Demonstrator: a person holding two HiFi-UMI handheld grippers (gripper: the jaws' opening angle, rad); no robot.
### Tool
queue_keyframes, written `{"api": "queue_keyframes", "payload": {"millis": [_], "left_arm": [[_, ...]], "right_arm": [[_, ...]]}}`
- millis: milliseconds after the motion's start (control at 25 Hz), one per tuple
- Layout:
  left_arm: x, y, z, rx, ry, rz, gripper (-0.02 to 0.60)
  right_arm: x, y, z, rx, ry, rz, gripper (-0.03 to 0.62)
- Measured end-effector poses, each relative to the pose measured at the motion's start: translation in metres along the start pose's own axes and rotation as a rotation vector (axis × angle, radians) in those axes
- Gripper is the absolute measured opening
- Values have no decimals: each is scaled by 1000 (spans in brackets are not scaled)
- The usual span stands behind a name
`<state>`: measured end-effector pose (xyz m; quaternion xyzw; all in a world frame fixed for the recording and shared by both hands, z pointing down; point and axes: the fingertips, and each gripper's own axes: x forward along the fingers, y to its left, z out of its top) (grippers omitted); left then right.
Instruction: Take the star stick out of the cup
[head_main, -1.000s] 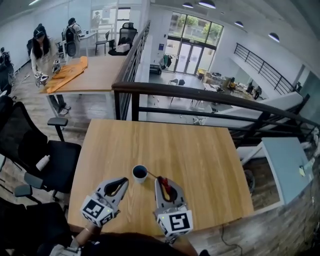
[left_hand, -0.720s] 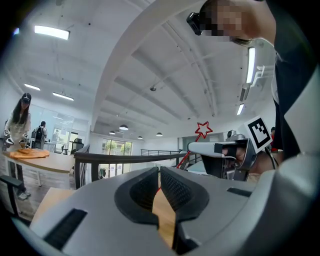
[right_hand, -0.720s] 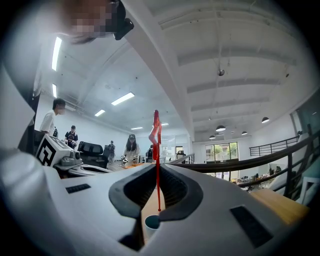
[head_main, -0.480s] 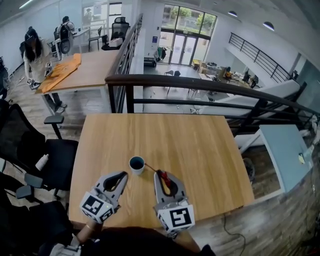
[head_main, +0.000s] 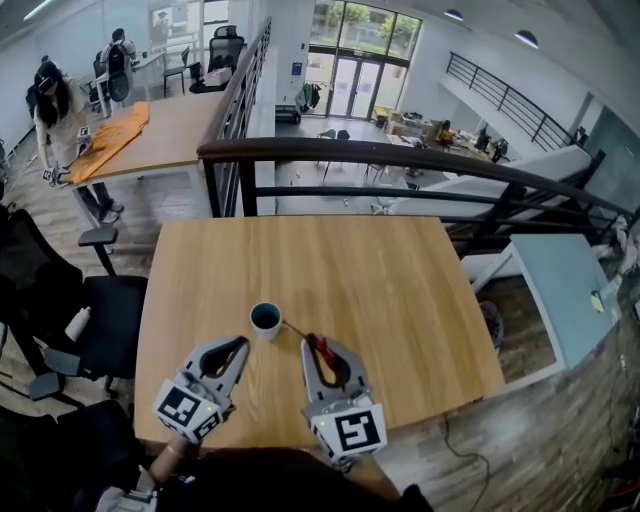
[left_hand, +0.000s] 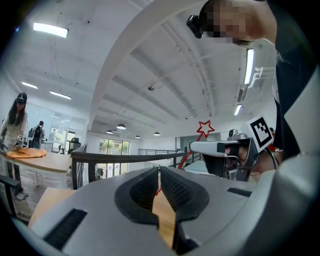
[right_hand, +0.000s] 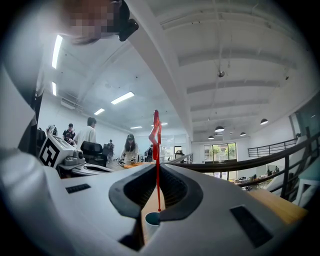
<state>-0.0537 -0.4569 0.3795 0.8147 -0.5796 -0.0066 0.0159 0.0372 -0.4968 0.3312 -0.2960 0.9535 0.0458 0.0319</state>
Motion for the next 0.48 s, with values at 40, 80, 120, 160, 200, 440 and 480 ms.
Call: {"api": "queue_keyframes", "payload": {"millis": [40, 80, 120, 160, 200, 440, 480], "left_arm": [[0, -1, 1, 0, 0, -2, 23], [-1, -1, 2, -1, -2, -3, 23], [-1, -2, 3, -3, -3, -5, 23], [-1, -2, 4, -4, -4, -5, 23], [-2, -3, 5, -4, -4, -5, 23], [-7, 0, 5, -3, -5, -1, 23], [-9, 0, 6, 4, -7, -4, 23]], "right_arm": [[-1, 0, 1, 4, -2, -2, 29], [-1, 1, 3, 7, -5, -5, 29], [-2, 1, 4, 9, -5, -6, 29], [-3, 2, 5, 10, -4, -7, 29], [-4, 2, 5, 10, -2, -8, 29], [-4, 8, 4, 8, 10, -5, 29], [-4, 9, 4, 9, 11, -6, 29]]}}
